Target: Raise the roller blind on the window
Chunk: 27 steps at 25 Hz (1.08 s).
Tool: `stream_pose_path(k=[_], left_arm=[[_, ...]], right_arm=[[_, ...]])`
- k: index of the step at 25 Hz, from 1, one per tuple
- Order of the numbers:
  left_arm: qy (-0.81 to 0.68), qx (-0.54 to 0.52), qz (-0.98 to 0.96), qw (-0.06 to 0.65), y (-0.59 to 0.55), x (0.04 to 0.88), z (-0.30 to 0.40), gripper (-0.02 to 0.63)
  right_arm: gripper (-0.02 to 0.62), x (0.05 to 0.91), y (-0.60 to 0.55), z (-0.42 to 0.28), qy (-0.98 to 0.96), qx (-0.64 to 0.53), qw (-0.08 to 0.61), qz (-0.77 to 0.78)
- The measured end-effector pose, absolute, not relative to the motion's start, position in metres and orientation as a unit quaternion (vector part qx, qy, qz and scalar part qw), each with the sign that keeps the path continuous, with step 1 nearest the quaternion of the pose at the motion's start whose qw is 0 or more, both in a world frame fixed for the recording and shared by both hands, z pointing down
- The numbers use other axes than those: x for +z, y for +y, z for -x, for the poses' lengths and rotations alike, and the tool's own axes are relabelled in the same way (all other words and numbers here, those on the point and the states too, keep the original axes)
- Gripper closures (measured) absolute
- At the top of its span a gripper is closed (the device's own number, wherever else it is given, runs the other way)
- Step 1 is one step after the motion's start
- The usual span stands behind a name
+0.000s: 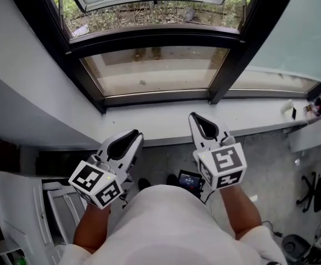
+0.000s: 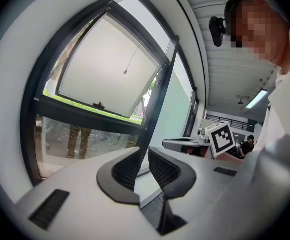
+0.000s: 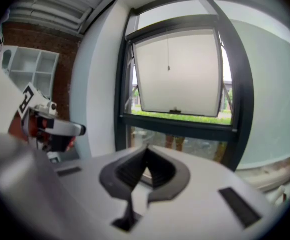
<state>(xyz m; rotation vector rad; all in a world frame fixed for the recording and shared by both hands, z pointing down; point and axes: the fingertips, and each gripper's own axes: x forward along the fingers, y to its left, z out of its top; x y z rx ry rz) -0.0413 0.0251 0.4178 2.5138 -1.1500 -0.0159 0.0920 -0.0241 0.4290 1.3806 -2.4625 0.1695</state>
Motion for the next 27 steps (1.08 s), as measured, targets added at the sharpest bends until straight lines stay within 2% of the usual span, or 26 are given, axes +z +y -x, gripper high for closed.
stream_pose_path(k=[27], left_arm=[[-0.396,0.0,-0.898,0.19,0.01,0.42,0.039,0.537]], right_arm=[[0.574,0.43,-0.038,-0.086,-0.857,0.047,0.17,-0.485]])
